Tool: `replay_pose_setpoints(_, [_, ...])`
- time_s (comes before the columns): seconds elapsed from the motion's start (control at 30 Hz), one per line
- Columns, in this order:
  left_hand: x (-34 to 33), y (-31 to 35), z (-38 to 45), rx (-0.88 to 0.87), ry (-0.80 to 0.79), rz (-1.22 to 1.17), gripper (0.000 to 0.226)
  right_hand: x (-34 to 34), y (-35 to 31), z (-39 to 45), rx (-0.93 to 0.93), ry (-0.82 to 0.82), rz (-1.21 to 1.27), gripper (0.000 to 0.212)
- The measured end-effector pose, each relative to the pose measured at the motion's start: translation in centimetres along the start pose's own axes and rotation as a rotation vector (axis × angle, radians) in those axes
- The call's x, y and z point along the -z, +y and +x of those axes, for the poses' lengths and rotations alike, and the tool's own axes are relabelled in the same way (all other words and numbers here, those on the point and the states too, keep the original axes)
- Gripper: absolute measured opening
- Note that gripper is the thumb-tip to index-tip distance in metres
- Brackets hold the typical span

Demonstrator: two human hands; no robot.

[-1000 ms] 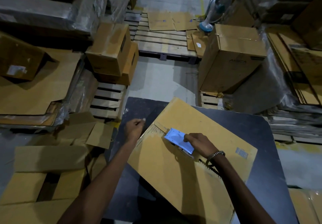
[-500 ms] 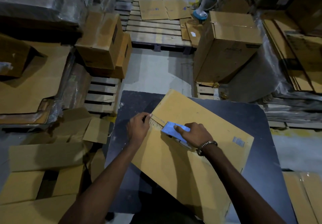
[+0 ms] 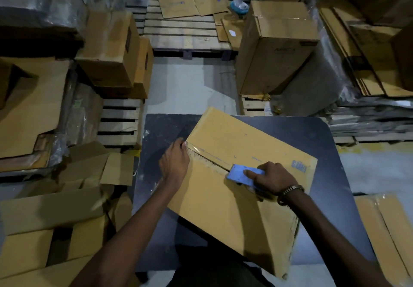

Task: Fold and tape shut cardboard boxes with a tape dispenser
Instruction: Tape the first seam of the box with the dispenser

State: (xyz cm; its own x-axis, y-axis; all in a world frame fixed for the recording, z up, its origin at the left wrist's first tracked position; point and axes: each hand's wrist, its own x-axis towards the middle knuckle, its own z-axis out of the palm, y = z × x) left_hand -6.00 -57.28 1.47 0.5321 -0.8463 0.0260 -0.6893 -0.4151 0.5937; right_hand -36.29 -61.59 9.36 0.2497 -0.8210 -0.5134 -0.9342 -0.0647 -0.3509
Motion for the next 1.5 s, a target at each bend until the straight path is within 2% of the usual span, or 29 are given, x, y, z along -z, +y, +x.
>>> replay_pose_setpoints(0.07, [-0.6,1.5,-1.2,-0.071,-0.002,0.054,0.043,-0.1,-0.2,-0.2,-0.005,0.025,-0.003,0.062])
replay_pose_setpoints(0.17, [-2.7,3.3,-3.5,-0.282,-0.076,0.192,0.066,0.1,-0.4,-0.6,-0.032,0.033,-0.014,0.062])
replay_pose_setpoints(0.23, [-3.7,3.8,-4.6,-0.313,-0.126,0.298,0.081,0.4,-0.7,-0.6,-0.058,0.018,-0.009,0.062])
replay_pose_setpoints(0.3, [-4.4,3.8,-4.9,-0.300,-0.145,0.381,0.087,0.6,-0.7,-0.6,-0.071,0.013,-0.013,0.062])
replay_pose_setpoints(0.5, [-5.0,3.6,-4.8,-0.280,-0.164,0.472,0.089,-0.1,-0.6,-1.5,-0.077,0.069,-0.047,0.059])
replay_pose_setpoints(0.7, [-5.0,3.6,-4.5,-0.254,-0.210,0.533,0.092,0.8,1.7,-2.5,-0.020,0.023,0.018,0.066])
replay_pose_setpoints(0.87, [-4.9,3.9,-4.6,-0.243,-0.229,0.535,0.095,1.2,4.9,-3.7,-0.045,-0.002,0.030,0.063])
replay_pose_setpoints(1.0, [-4.7,4.3,-4.7,-0.194,-0.262,0.564,0.095,1.1,4.8,-3.5,-0.009,-0.015,-0.019,0.055])
replay_pose_setpoints(1.07, [-4.4,5.1,-5.3,-0.169,-0.285,0.578,0.094,1.4,3.9,-3.1,0.009,-0.029,-0.031,0.058])
replay_pose_setpoints(1.2, [-6.0,7.8,-9.3,-0.274,-0.367,0.524,0.094,2.0,4.3,-2.4,0.018,-0.062,-0.022,0.053])
replay_pose_setpoints(1.33, [-7.7,8.1,-11.5,-0.282,-0.301,0.547,0.085,1.5,5.2,-2.5,0.025,-0.090,0.008,0.054])
replay_pose_setpoints(1.5, [-8.1,7.2,-10.8,-0.306,-0.287,0.554,0.086,1.3,6.0,-2.6,0.067,-0.126,0.052,0.058])
